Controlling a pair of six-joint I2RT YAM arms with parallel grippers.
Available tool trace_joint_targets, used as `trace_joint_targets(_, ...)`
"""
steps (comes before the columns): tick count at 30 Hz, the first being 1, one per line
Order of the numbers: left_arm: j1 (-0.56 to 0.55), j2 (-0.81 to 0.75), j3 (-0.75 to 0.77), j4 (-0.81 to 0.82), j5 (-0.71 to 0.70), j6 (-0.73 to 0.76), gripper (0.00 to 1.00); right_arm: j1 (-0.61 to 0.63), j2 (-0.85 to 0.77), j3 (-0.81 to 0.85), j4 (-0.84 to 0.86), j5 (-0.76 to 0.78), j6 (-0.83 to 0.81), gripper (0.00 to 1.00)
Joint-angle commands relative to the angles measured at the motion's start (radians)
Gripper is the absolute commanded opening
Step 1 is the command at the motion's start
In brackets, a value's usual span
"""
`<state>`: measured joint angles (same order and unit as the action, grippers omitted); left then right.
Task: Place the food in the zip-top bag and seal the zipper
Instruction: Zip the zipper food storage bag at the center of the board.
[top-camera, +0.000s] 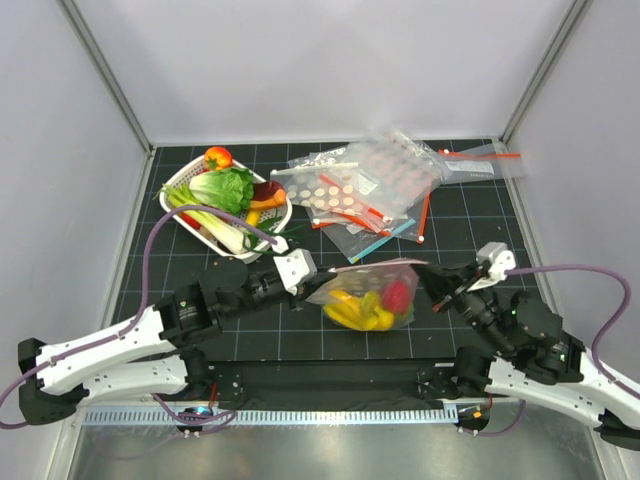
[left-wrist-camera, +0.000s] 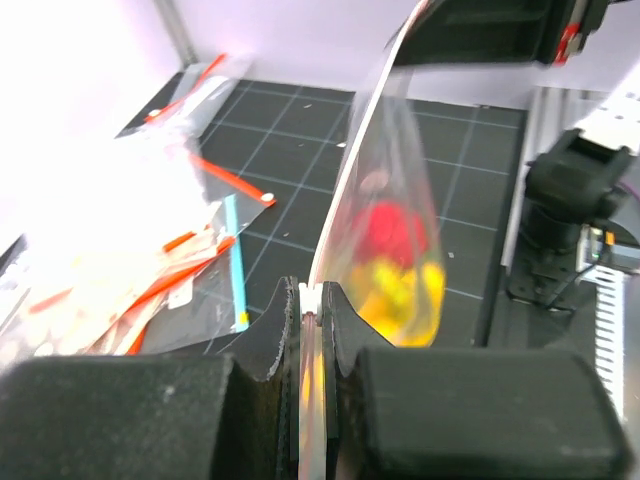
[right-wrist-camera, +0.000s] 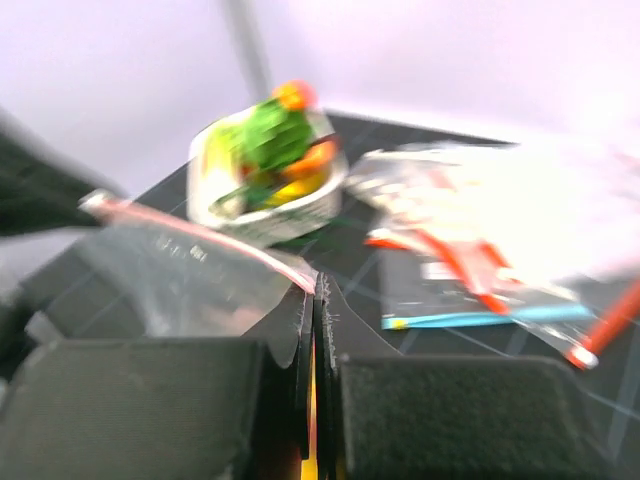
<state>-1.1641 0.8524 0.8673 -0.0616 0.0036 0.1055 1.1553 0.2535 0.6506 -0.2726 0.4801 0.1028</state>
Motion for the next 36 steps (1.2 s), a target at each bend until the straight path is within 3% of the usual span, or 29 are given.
trace_joint_targets(1, 0.003, -0.018, -0.011, 0.013, -0.151, -0.02, 0.0, -0.003, -0.115, -0.011, 0.082, 0.496, 0.083, 0.01)
trace_joint_targets(4, 0.004, -0.015, -0.013, 0.011, -0.183, -0.026, 0.0, -0.003, -0.25, -0.075, 0.104, 0.635, 0.098, 0.01)
trace_joint_targets(6, 0.006, -0.013, -0.013, 0.011, -0.189, -0.027, 0.0, -0.003, -0.226, -0.051, 0.066, 0.709, 0.133, 0.01)
trace_joint_targets(14, 0.007, -0.018, -0.017, 0.013, -0.235, -0.032, 0.0, -0.003, -0.238, -0.071, 0.112, 0.643, 0.107, 0.01)
trace_joint_targets(20, 0.023, -0.018, -0.03, 0.016, -0.361, -0.065, 0.0, -0.003, -0.177, -0.059, 0.119, 0.615, 0.1, 0.01)
trace_joint_targets(21, 0.027, -0.013, -0.031, 0.022, -0.375, -0.073, 0.0, -0.003, -0.14, -0.054, 0.116, 0.615, 0.1, 0.04)
trace_joint_targets(22, 0.035, -0.013, -0.031, 0.022, -0.39, -0.085, 0.01, -0.002, -0.122, -0.045, 0.113, 0.62, 0.101, 0.28)
trace_joint_targets(25, 0.064, 0.004, -0.034, 0.022, -0.448, -0.138, 0.22, -0.003, -0.036, -0.02, 0.096, 0.634, 0.112, 0.78)
trace_joint_targets(26, 0.075, 0.008, -0.034, 0.022, -0.477, -0.154, 0.32, -0.003, -0.017, -0.011, 0.082, 0.641, 0.123, 0.85)
trace_joint_targets(28, 0.081, 0.017, -0.033, 0.02, -0.511, -0.171, 0.51, -0.003, 0.045, 0.018, 0.063, 0.661, 0.149, 0.93)
trace_joint_targets(29, 0.084, 0.019, -0.031, 0.019, -0.561, -0.191, 0.7, -0.003, 0.064, 0.027, 0.053, 0.667, 0.159, 0.97)
trace_joint_targets(30, 0.084, 0.017, -0.03, 0.022, -0.589, -0.202, 0.79, -0.003, 0.085, 0.035, 0.053, 0.686, 0.167, 0.98)
trace_joint_targets(31, 0.084, 0.017, -0.028, 0.02, -0.626, -0.219, 0.97, -0.003, 0.123, 0.05, 0.052, 0.707, 0.193, 1.0)
trace_joint_targets(35, 0.084, -0.007, -0.019, 0.009, -0.805, -0.308, 1.0, -0.003, 0.211, 0.09, 0.004, 0.828, 0.285, 1.0)
trace_joint_targets(36, 0.084, -0.016, -0.017, 0.002, -0.923, -0.37, 1.0, -0.003, 0.223, 0.107, -0.016, 0.863, 0.32, 1.0)
